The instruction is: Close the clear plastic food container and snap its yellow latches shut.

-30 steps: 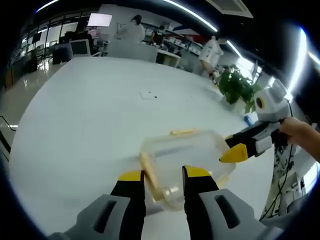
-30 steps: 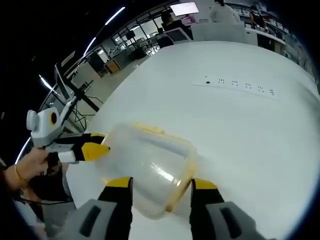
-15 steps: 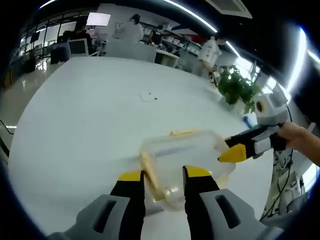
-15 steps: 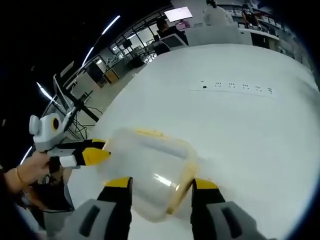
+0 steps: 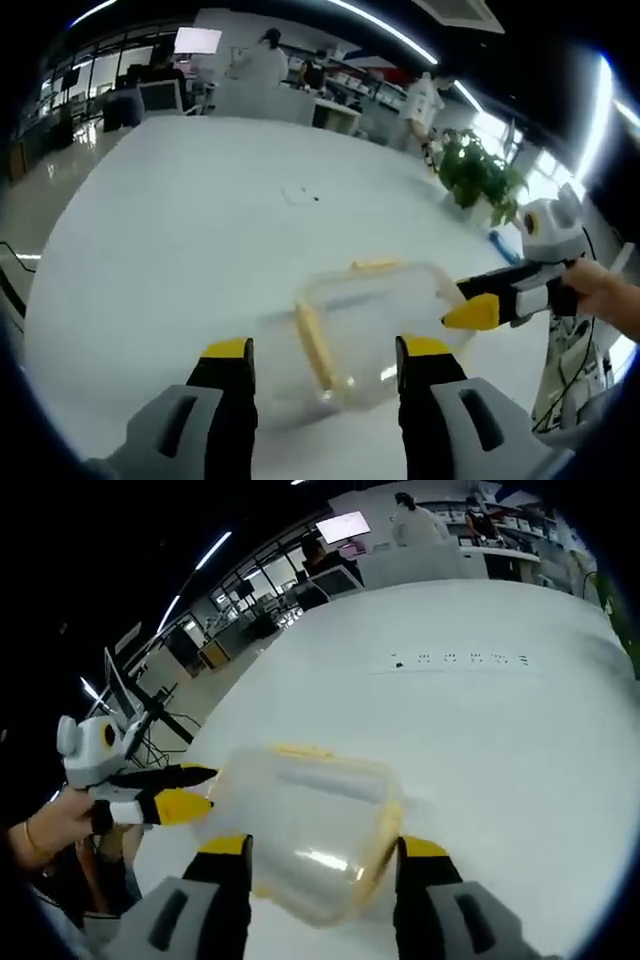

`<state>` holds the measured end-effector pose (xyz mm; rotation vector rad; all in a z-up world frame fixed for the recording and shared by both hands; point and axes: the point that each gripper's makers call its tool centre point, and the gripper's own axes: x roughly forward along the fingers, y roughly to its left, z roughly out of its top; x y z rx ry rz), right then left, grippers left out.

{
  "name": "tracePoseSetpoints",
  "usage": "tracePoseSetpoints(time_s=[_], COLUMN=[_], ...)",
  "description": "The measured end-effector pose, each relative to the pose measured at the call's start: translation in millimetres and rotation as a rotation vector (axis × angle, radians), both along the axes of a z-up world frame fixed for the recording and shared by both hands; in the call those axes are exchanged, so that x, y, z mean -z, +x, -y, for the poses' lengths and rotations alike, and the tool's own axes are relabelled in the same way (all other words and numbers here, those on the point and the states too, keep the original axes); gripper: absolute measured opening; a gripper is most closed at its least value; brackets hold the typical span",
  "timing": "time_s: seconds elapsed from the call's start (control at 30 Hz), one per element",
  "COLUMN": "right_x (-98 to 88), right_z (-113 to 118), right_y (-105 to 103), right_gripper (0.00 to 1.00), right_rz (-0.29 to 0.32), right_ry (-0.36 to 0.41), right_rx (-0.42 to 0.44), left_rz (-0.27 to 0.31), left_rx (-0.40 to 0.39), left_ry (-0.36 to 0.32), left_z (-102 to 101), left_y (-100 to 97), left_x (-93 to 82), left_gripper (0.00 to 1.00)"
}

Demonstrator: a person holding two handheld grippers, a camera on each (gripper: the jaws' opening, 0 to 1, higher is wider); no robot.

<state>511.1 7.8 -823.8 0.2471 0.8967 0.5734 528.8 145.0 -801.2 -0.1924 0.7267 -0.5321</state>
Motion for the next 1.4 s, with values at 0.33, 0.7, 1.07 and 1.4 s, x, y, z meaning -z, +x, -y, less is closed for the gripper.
tracePoseSetpoints(time_s=[0.33, 0.7, 1.07, 1.4], right_x=[-6.8, 3.9, 4.8, 4.2], right_z=[21, 27, 21, 5], right_y=[-15, -23, -9, 13], right_gripper=[0.60, 0.60, 0.60, 0.61], right_rz=[0.045, 0.029, 0.063, 0.085], right_ry=[-0.042, -0.035, -0.057, -0.048], right_rx=[0.032, 0.049, 0.038, 0.007], left_rz=[0.064, 0.054, 0.042, 0.051], left_rx=[0.051, 0.034, 0.048, 0.033], left_ry=[0.043, 0.007, -0.001, -0.011], left_z=[-4, -9, 3, -6], left_y=[-24.8, -42.7, -40.7, -39.1], left_x=[-15.8, -11.7, -5.9, -8.6], left_gripper=[0.62, 0.62, 0.61, 0.61])
